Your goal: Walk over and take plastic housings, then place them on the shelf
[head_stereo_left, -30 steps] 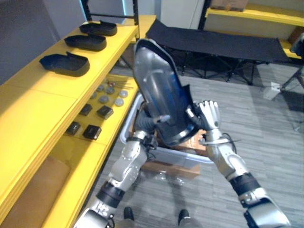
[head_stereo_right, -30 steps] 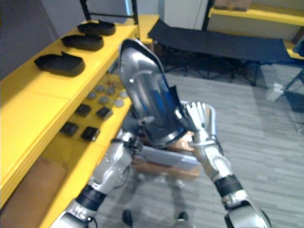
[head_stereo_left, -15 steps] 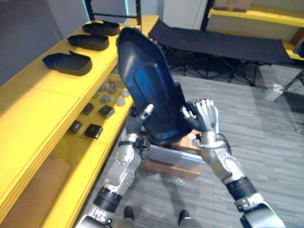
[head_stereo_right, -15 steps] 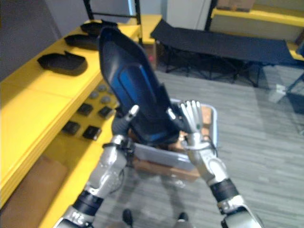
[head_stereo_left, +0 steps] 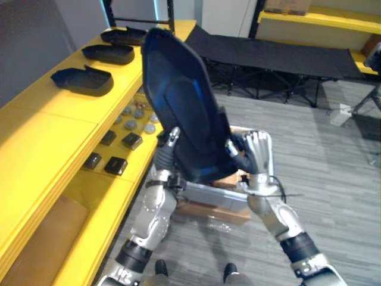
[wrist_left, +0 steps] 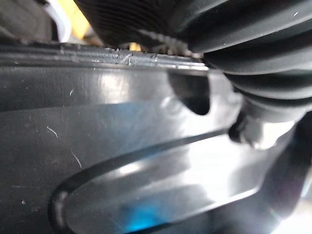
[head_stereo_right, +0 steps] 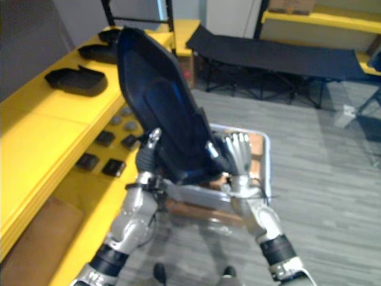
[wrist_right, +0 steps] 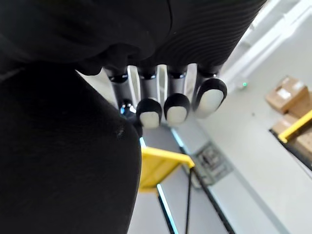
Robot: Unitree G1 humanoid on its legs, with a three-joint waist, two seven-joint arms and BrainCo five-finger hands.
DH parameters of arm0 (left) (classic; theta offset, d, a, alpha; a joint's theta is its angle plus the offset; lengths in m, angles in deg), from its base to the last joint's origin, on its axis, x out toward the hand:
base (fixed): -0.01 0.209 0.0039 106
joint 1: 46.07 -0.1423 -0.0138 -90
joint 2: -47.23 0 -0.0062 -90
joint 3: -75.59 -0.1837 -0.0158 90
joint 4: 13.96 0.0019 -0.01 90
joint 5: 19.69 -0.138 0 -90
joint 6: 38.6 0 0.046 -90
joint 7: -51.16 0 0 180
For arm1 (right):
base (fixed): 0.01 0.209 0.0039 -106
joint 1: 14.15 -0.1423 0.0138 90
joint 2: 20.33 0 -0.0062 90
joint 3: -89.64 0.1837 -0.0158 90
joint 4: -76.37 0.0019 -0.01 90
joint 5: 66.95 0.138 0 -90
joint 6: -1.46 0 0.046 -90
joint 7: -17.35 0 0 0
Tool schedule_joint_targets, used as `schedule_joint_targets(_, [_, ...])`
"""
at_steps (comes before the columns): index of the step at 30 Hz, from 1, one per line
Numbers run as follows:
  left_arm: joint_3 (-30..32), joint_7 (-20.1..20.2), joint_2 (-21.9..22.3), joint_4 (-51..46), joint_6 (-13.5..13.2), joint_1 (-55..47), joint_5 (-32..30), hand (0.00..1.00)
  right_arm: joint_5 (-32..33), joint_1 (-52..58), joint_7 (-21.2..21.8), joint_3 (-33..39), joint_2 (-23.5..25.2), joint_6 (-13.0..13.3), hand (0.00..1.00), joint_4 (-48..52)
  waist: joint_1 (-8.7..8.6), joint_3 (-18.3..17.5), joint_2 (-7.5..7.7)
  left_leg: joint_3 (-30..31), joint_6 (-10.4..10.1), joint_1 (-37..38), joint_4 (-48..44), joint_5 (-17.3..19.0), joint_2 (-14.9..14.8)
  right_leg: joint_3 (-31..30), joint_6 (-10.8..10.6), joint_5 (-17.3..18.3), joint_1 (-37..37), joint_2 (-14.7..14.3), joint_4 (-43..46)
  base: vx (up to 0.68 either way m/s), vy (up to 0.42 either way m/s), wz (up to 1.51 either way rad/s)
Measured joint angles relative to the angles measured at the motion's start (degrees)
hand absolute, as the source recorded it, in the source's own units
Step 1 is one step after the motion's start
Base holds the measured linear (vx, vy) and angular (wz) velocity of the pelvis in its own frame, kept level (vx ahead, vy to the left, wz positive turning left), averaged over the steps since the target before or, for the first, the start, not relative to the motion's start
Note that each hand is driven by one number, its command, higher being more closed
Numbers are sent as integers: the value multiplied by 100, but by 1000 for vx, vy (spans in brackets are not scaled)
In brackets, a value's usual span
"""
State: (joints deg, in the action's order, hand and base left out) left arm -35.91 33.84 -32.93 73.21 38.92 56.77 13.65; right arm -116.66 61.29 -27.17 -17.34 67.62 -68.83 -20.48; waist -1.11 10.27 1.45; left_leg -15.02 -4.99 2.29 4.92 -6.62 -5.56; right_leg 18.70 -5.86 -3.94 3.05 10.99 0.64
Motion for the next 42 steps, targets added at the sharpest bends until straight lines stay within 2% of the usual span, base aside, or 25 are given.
schedule_joint_targets(5, [67, -205, 2, -231, -2, 3, -93, 100, 97, 213, -24, -147, -45, 286, 0, 180, 2, -3, 5, -6, 0, -28, -2, 0, 1, 1, -4, -3, -24, 1, -18, 0, 0, 0])
schedule_joint_targets(10, [60, -404, 2, -426, 1, 2, -692, 100, 500, 321, -2, -254, -44, 460, 0, 180, 1, -20, 33, -5, 0, -27, -5, 0, 3, 2, -35, -34, -21, 4, -17, 0, 0, 0])
schedule_joint_targets(13, [46, -784, 5, -665, 10, 2, -1617, 100, 1018, 376, 159, -317, -22, 612, 0, 185, 2, -48, 78, -3, 0, -12, -5, 0, 4, 2, -35, -34, -1, 4, -16, 0, 0, 0])
schedule_joint_targets(17, [113, -1709, 86, -759, 33, 2, -3574, 100, 1792, 731, 412, -324, 103, 671, 0, 561, 10, -50, 81, -17, 0, 59, 4, 0, 4, -16, -33, -32, 53, 3, -15, 0, 0, -2])
schedule_joint_targets(20, [123, -2160, 243, -848, 82, -2, -4350, 100, 2362, 971, 634, -193, 285, 649, 0, 997, 4, -51, 79, -47, 0, 91, 6, 1, 3, -45, -10, -14, 64, 3, -16, -9, 4, -7])
schedule_joint_targets(22, [118, -2446, 295, -852, 236, -77, -4863, 100, 3053, 1045, 890, 41, 469, 613, 0, 1350, -3, -56, 73, -145, 0, 172, 12, 6, 1, -162, -1, 1, 72, 0, -18, -28, 14, -19])
schedule_joint_targets(23, [118, -2502, 299, -848, 294, -120, -4987, 100, 3255, 1090, 965, 143, 507, 608, 0, 1447, -31, -76, 69, -143, 1, 171, 13, 7, 2, -161, -3, 3, 76, 1, -20, -21, 10, -10])
schedule_joint_targets(25, [156, -2710, 289, -849, 523, -293, -5715, 100, 4168, 1294, 1335, 667, 563, 493, 0, 1795, -121, -86, 65, -141, 1, 177, 13, 7, 0, -163, -10, 5, 83, -1, -19, 0, 0, 0])
schedule_joint_targets(26, [171, -2729, 274, -849, 571, -329, -5897, 100, 4321, 1347, 1419, 827, 563, 455, 0, 1835, -136, -86, 64, -144, 1, 180, 13, 6, -1, -169, -12, 5, 82, -3, -21, 0, 0, 0])
schedule_joint_targets(28, [175, -2748, 139, -858, 777, -420, -6626, 100, 5083, 1680, 1818, 1455, 557, 330, 0, 2005, -150, -98, 46, -172, 1, 192, 12, 7, -5, -197, -21, 6, 79, -7, -28, -11, 10, -5])
schedule_joint_targets(29, [180, -2747, 86, -861, 811, -426, -6748, 100, 5268, 1753, 1908, 1589, 557, 292, 0, 2005, -158, -105, 40, -185, 0, 195, 12, 7, -6, -209, -24, 5, 75, -8, -28, 0, 12, -12])
schedule_joint_targets(31, [243, -2738, -124, -1058, 891, -536, -6833, 100, 5946, 1993, 2241, 2016, 558, 185, 0, 2005, -222, -125, 10, -312, 8, 214, 13, 26, -11, -336, -49, -2, 11, -15, -35, 4, 14, -23])
schedule_joint_targets(34, [307, -2738, -214, -1189, 866, -694, -6739, 100, 6438, 2391, 2502, 2411, 604, 75, 0, 2000, -314, -160, -27, -356, -3, 222, 13, 53, -10, -387, -59, -1, -10, -16, -45, 22, 14, -15])
schedule_joint_targets(36, [401, -2679, -226, -1189, 620, -877, -6286, 100, 6821, 2764, 2731, 2765, 752, -54, 0, 1950, -330, -191, -70, -450, -8, 253, 13, 80, -23, -486, -61, -1, -49, -30, -45, 39, 12, -20])
schedule_joint_targets(38, [576, -2471, -210, -1191, 112, -1201, -5320, 100, 7211, 3108, 3182, 3029, 971, -73, 0, 1669, -468, -208, -99, -480, -15, 248, 13, 99, -30, -512, -72, 7, -77, -37, -43, 45, 7, -9])
schedule_joint_targets(41, [649, -2169, -67, -1191, -339, -1585, -4602, 100, 7338, 3414, 3390, 3150, 1199, -211, 0, 1142, -469, -208, -98, -592, -41, 258, 11, 135, -66, -622, -72, 7, -119, -75, -48, 30, 1, -17])
schedule_joint_targets(42, [670, -2113, -41, -1191, -406, -1650, -4524, 100, 7491, 3441, 3394, 3155, 1237, -217, 0, 1025, -470, -208, -98, -596, -63, 253, 11, 154, -72, -624, -74, 10, -116, -80, -48, 17, -3, -8])
